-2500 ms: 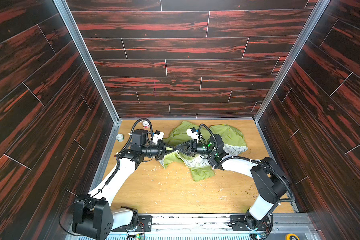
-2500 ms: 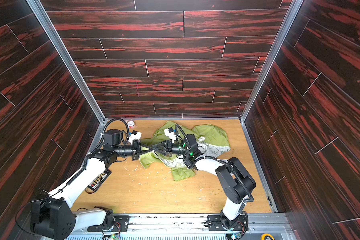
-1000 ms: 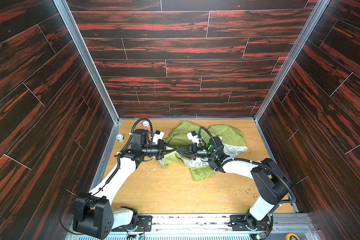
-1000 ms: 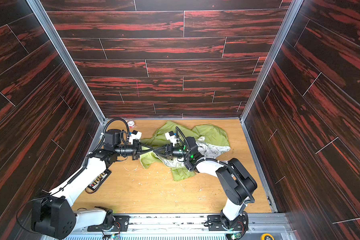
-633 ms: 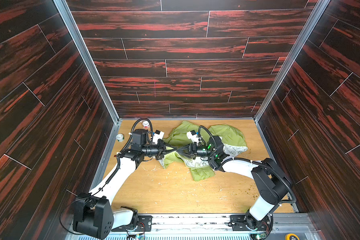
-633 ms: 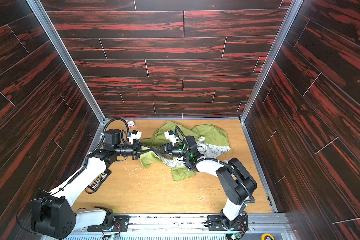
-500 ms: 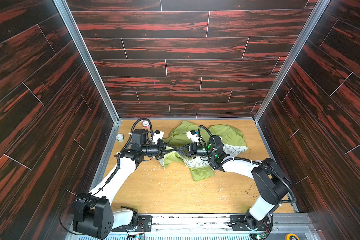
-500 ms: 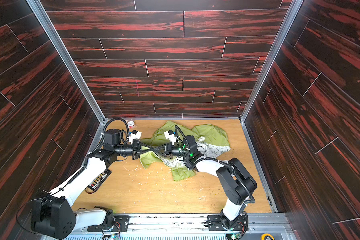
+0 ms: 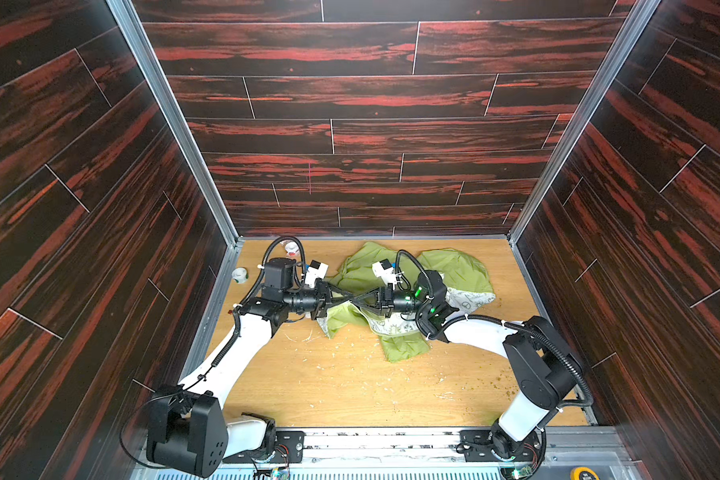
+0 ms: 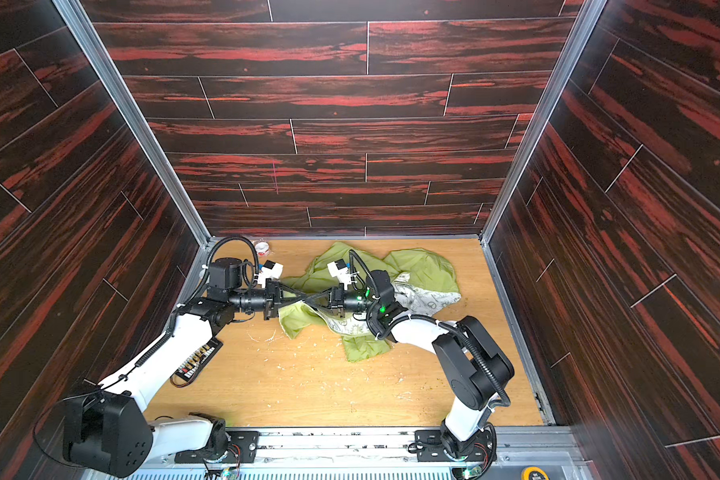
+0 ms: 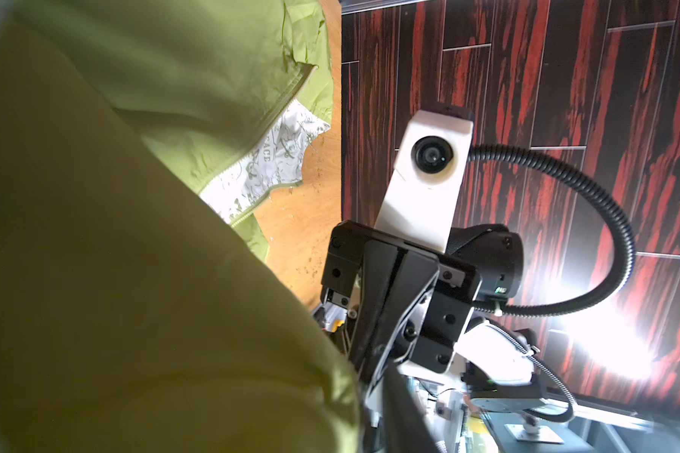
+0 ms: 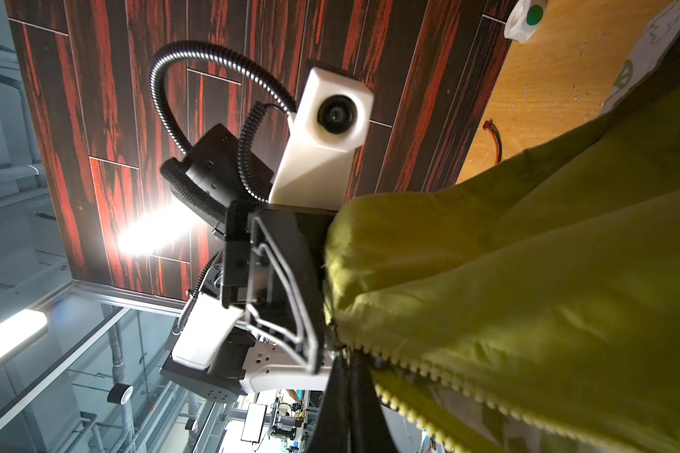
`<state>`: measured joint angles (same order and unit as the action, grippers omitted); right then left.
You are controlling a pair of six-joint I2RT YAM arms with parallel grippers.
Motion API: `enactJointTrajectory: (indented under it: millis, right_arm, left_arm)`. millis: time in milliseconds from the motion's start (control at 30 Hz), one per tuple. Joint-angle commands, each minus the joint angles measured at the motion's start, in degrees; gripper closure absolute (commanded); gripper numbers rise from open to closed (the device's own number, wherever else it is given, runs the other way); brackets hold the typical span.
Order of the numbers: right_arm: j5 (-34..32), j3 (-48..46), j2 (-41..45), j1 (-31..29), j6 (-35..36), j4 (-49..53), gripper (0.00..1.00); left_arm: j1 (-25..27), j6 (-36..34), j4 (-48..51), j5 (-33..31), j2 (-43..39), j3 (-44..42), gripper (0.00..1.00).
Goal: Zip up the jacket
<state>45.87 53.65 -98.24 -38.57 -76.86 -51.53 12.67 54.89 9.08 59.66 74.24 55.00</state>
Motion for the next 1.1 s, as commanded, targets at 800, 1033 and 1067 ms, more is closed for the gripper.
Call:
enactJointTrajectory:
  millis: [800, 1033, 1067]
  right_arm:
    - [-5.01, 6.23, 6.33, -0.21, 11.31, 26.91, 1.0]
    - [-4.97, 6.47, 5.95, -0.22, 10.61, 26.06, 1.0]
    - [-4.99, 6.62, 5.95, -0.26, 10.61, 26.04, 1.0]
  left_arm:
    - [-3.97, -3.13, 5.92, -2.88, -10.82, -4.18, 0.56]
    - [-4.0, -3.56, 6.39, -2.33, -9.83, -4.11, 0.57]
    - [-3.89, -3.57, 6.34, -2.59, -9.47, -4.12, 0.59]
